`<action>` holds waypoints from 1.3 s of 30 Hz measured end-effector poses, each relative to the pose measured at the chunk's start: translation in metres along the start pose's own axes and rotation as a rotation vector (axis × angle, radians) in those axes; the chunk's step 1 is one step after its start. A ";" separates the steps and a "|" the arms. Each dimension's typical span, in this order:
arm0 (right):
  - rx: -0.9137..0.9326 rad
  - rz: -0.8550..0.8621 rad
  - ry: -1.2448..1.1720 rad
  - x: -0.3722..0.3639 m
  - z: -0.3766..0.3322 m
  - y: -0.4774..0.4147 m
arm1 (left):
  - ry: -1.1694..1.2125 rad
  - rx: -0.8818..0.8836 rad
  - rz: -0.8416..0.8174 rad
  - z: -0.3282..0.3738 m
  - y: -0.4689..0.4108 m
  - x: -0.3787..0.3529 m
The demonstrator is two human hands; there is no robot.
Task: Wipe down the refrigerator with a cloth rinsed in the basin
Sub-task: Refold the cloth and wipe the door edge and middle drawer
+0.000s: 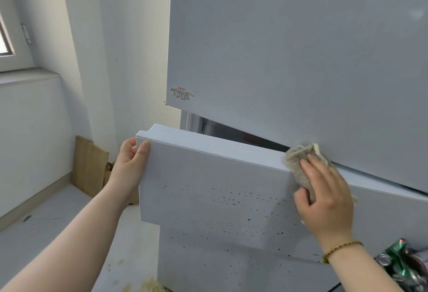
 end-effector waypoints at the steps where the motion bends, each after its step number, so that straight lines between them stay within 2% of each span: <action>1: -0.001 0.046 -0.028 -0.002 0.002 0.000 | -0.008 0.009 0.002 -0.003 -0.006 -0.002; 4: 0.110 0.143 -0.074 -0.018 -0.011 0.001 | -0.054 0.030 -0.022 -0.007 -0.024 -0.011; 8: 0.328 0.133 -0.027 -0.056 -0.045 0.001 | -0.096 0.051 -0.047 -0.011 -0.047 -0.025; 15: 0.474 0.131 0.065 -0.110 -0.105 -0.012 | -0.124 0.113 -0.114 -0.027 -0.077 -0.042; 19: 0.491 0.070 0.028 -0.135 -0.133 -0.015 | -0.135 0.113 -0.255 -0.035 -0.089 -0.046; 23: 0.555 0.070 0.098 -0.160 -0.162 -0.018 | -0.066 0.103 -0.400 -0.035 -0.101 -0.052; 26: 0.571 0.093 0.098 -0.172 -0.179 -0.018 | -0.058 0.023 -0.442 -0.033 -0.102 -0.048; 29: 0.599 0.096 0.114 -0.189 -0.193 -0.013 | 0.002 -0.066 -0.314 -0.022 -0.106 -0.032; 30: 0.634 0.086 0.134 -0.196 -0.196 -0.008 | 0.023 -0.088 -0.320 -0.019 -0.105 -0.030; 33: 0.748 0.012 0.191 -0.220 -0.201 0.019 | 0.066 -0.138 -0.495 -0.014 -0.094 -0.038; 39: 0.813 -0.052 0.308 -0.237 -0.194 0.048 | 0.026 -0.184 -0.607 -0.012 -0.099 -0.036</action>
Point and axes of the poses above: each hand's wrist, its own y-axis away from the middle knuckle, its own x-axis out of the back of the hand, z = x × y, the point moved 8 cm from there along -y, towards the middle knuckle, and after that the axes turned 12 degrees about -x, right-handed, at the moved point
